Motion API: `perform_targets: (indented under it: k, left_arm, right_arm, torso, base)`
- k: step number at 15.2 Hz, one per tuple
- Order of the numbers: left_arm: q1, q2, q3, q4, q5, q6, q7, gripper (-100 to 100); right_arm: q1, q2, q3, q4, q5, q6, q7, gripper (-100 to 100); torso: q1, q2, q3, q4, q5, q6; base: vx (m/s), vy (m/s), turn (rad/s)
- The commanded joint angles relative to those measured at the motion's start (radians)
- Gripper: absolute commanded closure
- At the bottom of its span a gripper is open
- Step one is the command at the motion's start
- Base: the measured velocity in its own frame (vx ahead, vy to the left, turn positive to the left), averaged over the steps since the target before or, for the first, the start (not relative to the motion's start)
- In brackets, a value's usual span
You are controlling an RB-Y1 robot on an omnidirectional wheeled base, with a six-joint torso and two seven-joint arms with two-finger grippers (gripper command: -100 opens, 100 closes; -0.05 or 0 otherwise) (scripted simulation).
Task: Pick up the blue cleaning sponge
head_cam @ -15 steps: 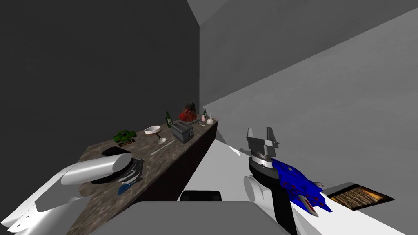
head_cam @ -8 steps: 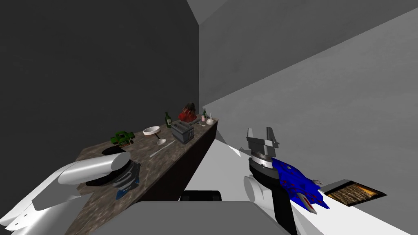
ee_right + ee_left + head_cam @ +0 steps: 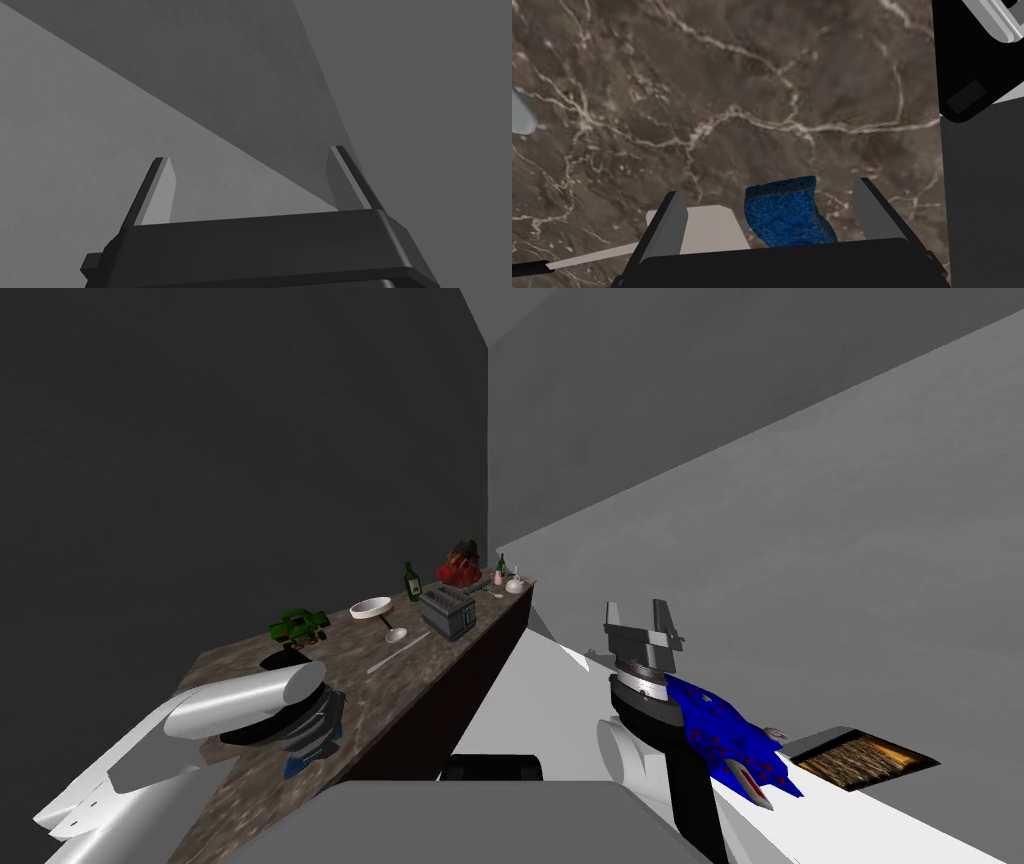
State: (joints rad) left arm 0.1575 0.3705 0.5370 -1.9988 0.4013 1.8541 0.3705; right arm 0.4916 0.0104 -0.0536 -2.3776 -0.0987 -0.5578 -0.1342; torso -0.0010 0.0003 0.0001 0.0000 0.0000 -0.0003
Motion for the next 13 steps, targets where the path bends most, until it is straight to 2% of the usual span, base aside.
perform_targets:
  k: [1, 2, 3, 7, 8, 11, 12, 13]
  left_arm:
    - [-0.001, -0.003, -0.008, 0.026, -0.008, -0.030, -0.007, -100]
    - [0.000, -0.002, -0.004, 0.012, -0.004, -0.014, -0.003, -100]
    - [0.000, -0.002, -0.004, 0.014, -0.005, -0.019, -0.004, 100]
    - [-0.001, -0.001, -0.004, 0.013, -0.004, -0.020, -0.005, 100]
    - [0.002, 0.002, 0.006, -0.018, 0.006, 0.016, 0.003, 100]
    - [0.004, 0.005, 0.016, -0.054, 0.017, 0.053, 0.011, 100]
    - [0.005, 0.006, 0.019, -0.063, 0.020, 0.062, 0.013, 100]
    - [0.003, 0.004, 0.012, -0.050, 0.013, 0.045, 0.011, 100]
  right_arm:
    - [0.000, 0.000, 0.000, 0.000, 0.000, 0.000, 0.000, 0]
    - [0.000, 0.000, 0.000, 0.000, 0.000, 0.000, 0.000, 0]
    - [0.000, 0.000, 0.000, 0.000, 0.000, 0.000, 0.000, 0]
    - [0.000, 0.000, 0.000, 0.000, 0.000, 0.000, 0.000, 0]
    - [0.000, 0.000, 0.000, 0.000, 0.000, 0.000, 0.000, 0]
    - [0.000, 0.000, 0.000, 0.000, 0.000, 0.000, 0.000, 0]
    - [0.000, 0.000, 0.000, 0.000, 0.000, 0.000, 0.000, 0]
    - [0.000, 0.000, 0.000, 0.000, 0.000, 0.000, 0.000, 0]
  torso:
    - [0.000, 0.000, 0.000, 0.000, 0.000, 0.000]
    - [0.000, 0.000, 0.000, 0.000, 0.000, 0.000]
    - [0.000, 0.000, 0.000, 0.000, 0.000, 0.000]
    - [0.002, -0.001, -0.001, -0.001, 0.002, -0.001]
    - [0.003, -0.001, -0.001, -0.001, 0.002, -0.001]
    - [0.003, -0.001, -0.001, -0.001, 0.001, -0.001]
    - [0.003, -0.001, -0.001, -0.001, 0.002, -0.001]
    - [0.003, -0.002, -0.001, -0.001, 0.002, -0.001]
  base:
    - [-0.010, -0.010, 0.000]
    - [-0.006, -0.006, 0.001]
    - [0.000, 0.000, 0.000]
    - [0.000, 0.000, 0.000]
    - [0.006, 0.003, 0.003]
    - [0.012, 0.010, 0.002]
    - [0.010, 0.010, 0.001]
    - [0.006, 0.006, -0.001]
